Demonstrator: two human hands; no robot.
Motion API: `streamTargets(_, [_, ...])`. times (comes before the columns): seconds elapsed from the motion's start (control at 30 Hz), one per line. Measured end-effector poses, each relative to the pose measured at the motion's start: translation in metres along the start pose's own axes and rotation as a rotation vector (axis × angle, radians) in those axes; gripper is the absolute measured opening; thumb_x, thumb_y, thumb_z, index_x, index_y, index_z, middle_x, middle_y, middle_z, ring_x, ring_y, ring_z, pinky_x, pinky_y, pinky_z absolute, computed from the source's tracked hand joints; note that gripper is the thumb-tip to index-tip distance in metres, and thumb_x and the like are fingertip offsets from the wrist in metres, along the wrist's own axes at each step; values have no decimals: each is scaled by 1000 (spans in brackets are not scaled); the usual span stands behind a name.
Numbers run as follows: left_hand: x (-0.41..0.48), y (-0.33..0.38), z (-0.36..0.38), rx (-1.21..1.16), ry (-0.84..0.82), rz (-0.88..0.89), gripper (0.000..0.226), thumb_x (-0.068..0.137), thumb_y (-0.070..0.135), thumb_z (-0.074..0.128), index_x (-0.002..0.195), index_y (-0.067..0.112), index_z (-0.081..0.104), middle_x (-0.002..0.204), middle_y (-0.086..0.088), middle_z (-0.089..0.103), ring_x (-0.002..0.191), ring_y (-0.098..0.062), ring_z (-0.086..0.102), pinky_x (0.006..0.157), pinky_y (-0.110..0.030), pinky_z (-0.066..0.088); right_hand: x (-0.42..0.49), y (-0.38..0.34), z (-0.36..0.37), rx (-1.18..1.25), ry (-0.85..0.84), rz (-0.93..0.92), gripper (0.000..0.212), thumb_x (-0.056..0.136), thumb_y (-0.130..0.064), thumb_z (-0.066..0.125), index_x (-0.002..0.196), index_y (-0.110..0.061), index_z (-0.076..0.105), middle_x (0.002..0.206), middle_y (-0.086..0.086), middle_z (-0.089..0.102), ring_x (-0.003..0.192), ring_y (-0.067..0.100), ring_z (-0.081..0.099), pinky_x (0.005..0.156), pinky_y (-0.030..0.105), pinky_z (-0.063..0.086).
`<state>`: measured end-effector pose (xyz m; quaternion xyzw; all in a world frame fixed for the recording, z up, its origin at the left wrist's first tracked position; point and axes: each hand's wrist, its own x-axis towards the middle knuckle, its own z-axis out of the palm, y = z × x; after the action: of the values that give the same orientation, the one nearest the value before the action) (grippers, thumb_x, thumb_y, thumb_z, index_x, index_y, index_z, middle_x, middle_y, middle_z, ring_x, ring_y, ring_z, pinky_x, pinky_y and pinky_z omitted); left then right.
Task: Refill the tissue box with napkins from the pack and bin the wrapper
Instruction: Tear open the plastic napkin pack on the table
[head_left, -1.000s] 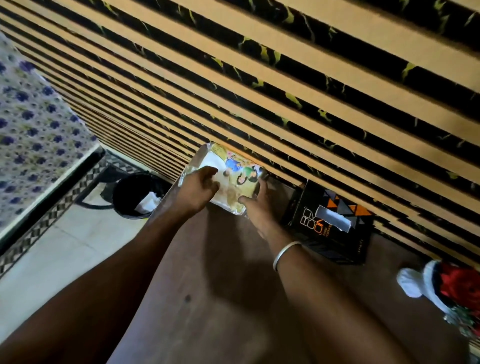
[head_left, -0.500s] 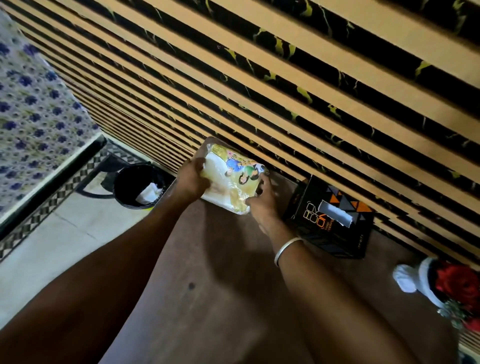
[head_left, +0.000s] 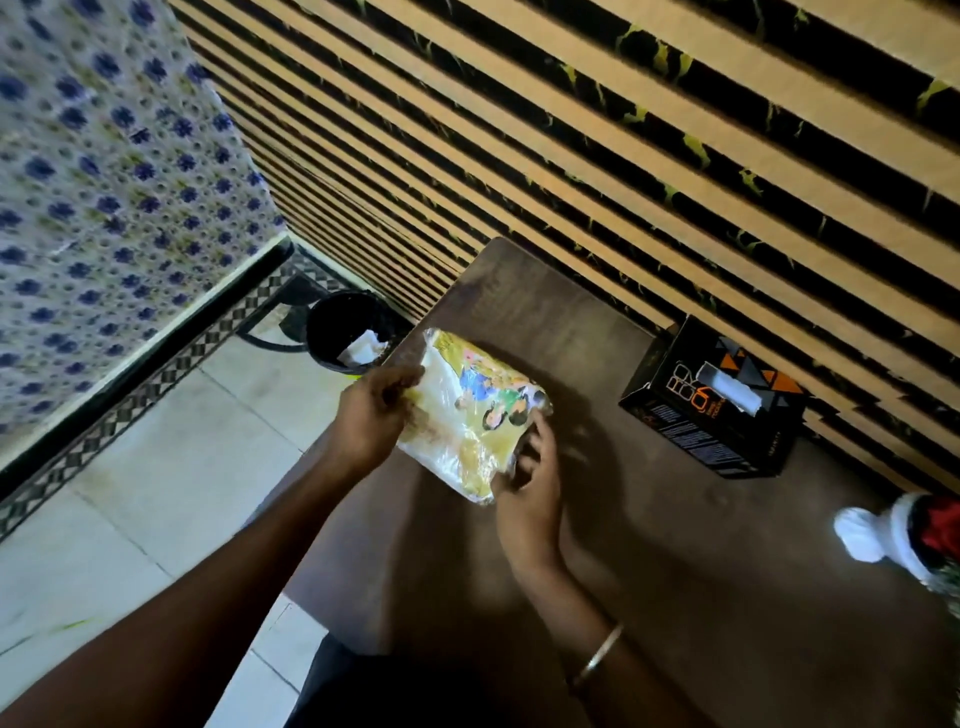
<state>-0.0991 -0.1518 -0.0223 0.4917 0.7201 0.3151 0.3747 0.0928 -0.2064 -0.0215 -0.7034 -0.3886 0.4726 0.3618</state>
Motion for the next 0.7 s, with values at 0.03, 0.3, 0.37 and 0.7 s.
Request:
streamTargets(0.03, [-11, -8, -3, -7, 2, -3, 52, 81, -13, 55, 122, 16, 69, 111, 7, 66, 101, -8, 62, 80, -11, 48, -12, 7, 3, 2, -3, 2, 87, 78, 16, 58, 146, -33, 38, 107, -29, 54, 97, -18, 58, 85, 23, 53])
streamTargets(0.3, [-23, -43, 8, -35, -102, -23, 51, 82, -13, 53, 124, 14, 66, 124, -5, 68, 115, -16, 63, 88, -21, 47, -27, 44, 14, 19, -37, 50, 92, 75, 21, 58, 149, -28, 31, 122, -7, 58, 113, 20, 63, 97, 42, 54])
streamTargets(0.37, [-21, -46, 6, -6, -117, 13, 50, 79, -10, 59, 123, 12, 66, 124, -7, 66, 115, -20, 62, 91, -27, 49, -27, 46, 13, -28, -43, 27, 95, 74, 12, 66, 150, -29, 26, 136, 10, 52, 121, 23, 56, 105, 46, 49])
streamTargets(0.7, [-45, -30, 24, 882, -387, 310, 58, 86, 51, 60, 135, 22, 52, 133, -5, 53, 128, -30, 41, 108, -46, 26, 13, 20, 17, -896, -410, -450, 46, 90, -8, 50, 134, -18, 57, 142, 7, 47, 130, 28, 46, 109, 43, 40])
